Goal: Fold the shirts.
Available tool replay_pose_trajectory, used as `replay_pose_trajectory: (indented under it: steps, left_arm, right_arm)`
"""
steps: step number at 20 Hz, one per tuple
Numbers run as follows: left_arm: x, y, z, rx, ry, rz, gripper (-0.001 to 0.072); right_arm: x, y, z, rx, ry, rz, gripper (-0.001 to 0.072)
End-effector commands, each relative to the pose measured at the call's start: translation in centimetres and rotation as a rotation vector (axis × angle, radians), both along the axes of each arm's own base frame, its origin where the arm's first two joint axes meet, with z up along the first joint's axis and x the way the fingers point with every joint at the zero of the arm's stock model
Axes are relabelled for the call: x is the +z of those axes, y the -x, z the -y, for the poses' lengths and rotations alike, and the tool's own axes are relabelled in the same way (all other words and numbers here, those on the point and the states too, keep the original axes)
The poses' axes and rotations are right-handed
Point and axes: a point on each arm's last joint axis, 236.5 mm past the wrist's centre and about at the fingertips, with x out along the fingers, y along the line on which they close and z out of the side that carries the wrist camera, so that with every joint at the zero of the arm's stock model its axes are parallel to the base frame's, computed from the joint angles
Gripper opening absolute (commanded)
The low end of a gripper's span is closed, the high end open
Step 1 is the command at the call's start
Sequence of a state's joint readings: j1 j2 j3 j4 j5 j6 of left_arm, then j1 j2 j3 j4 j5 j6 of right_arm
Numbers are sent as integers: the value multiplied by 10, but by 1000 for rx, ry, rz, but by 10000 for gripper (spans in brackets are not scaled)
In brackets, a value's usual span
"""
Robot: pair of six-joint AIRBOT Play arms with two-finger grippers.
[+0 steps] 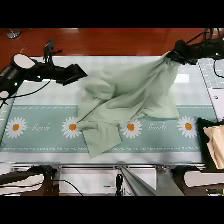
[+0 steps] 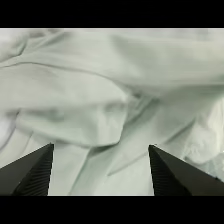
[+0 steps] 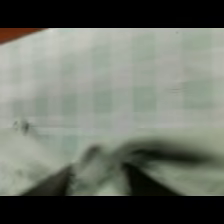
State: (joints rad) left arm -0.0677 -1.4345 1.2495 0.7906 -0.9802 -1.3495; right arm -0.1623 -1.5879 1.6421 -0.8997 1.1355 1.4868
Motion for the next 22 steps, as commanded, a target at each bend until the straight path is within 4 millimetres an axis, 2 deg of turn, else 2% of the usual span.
replay_pose_trajectory:
  steps: [1,2,4,5,6,7,9,10,12,14,17,22]
  left_arm:
    - [6,12,-28,-35,7,-92,700]
    - [-1,30,-48,-51,-13,-169,700]
    - [-27,76,-89,-49,-80,-379,700]
    - [-41,102,-104,-55,-112,-462,700]
    - [-54,124,-113,-44,-129,-520,699]
    - [-68,145,-117,-20,-127,-561,700]
    - [-94,180,-115,23,-108,-598,700]
    - [-103,193,-108,31,-70,-594,700]
    - [-107,196,-84,75,73,-539,700]
    - [-116,194,-67,129,160,-511,700]
    - [-131,183,-56,213,178,-478,700]
    - [-138,162,-33,215,110,-371,699]
  right_arm:
    - [-1,12,30,18,-46,-48,624]
    - [-5,28,42,50,-39,-93,623]
    - [-25,75,71,131,30,-238,622]
    - [-41,97,91,120,88,-326,622]
    - [-53,112,104,66,106,-373,622]
    - [-66,122,108,-2,88,-379,621]
    - [-92,140,90,-96,5,-347,621]
    - [-101,152,68,-82,-44,-305,621]
    - [-110,173,32,-87,-133,-250,621]
    - [-109,188,11,-95,-211,-220,621]
    - [-100,198,1,-79,-227,-187,621]
    - [-92,205,-5,-54,-237,-186,621]
